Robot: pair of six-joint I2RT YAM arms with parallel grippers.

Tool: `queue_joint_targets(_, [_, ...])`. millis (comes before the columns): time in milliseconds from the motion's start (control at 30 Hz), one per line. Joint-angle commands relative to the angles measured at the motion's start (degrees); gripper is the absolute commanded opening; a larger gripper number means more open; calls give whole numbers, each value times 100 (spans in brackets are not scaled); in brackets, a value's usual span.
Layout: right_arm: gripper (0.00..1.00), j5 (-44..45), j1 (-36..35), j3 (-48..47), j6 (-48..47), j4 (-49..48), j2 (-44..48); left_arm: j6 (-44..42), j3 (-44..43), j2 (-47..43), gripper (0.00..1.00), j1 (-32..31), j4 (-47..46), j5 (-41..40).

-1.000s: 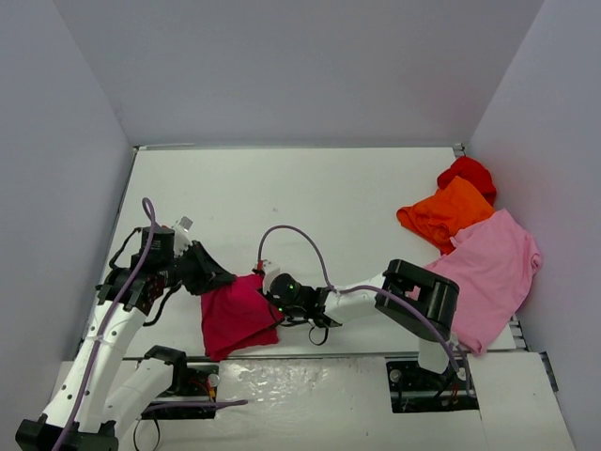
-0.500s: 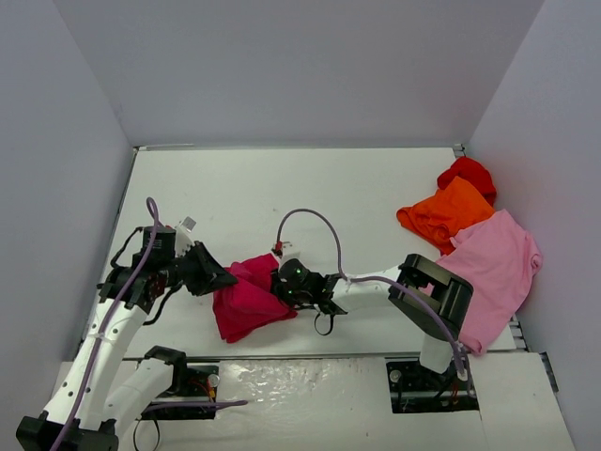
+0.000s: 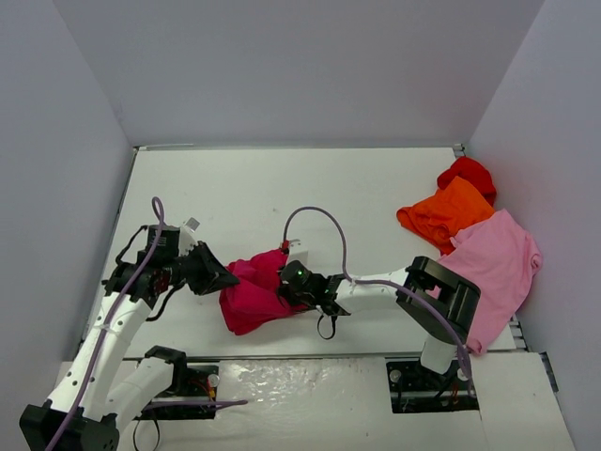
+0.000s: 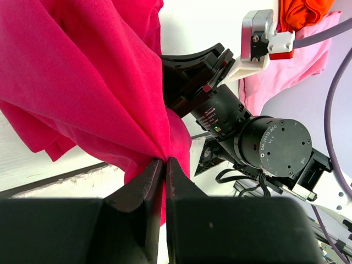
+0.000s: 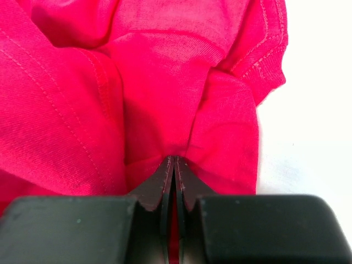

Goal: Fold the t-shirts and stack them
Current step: Fold the long partially folded tshirt into a neat square

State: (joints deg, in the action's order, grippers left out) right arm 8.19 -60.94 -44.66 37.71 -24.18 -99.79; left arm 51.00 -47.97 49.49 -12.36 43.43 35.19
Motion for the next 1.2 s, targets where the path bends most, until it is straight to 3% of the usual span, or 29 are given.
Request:
queue_joint_targets(0, [0, 67, -274, 338, -125, 1397, -311, -100, -105, 55, 0, 32, -346, 199])
queue_joint_targets(333, [0, 12, -1116, 362, 279, 1207, -290, -73, 7, 121, 0, 32, -474, 217])
queue_joint_targets(567, [3, 74, -1175, 350, 369, 1214, -331, -82, 27, 175, 0, 23, -488, 240])
queue_joint_targets(633, [19, 179, -1181, 368, 427, 1241, -258, -90, 50, 169, 0, 23, -485, 243])
queue_joint_targets(733, [63, 347, -1178, 385, 564, 1305, -123, -91, 101, 188, 0, 23, -488, 257])
queue_joint_targets(833, [84, 762, -1231, 376, 752, 1570, 48, -91, 127, 196, 0, 29, -508, 258])
queue_joint_targets(900, [89, 1199, -1283, 386, 885, 1831, 228, -91, 146, 216, 0, 23, -520, 252])
queue_joint_targets(1167, [88, 2882, -1581, 597, 2139, 3169, 1400, -87, 209, 302, 0, 23, -631, 259])
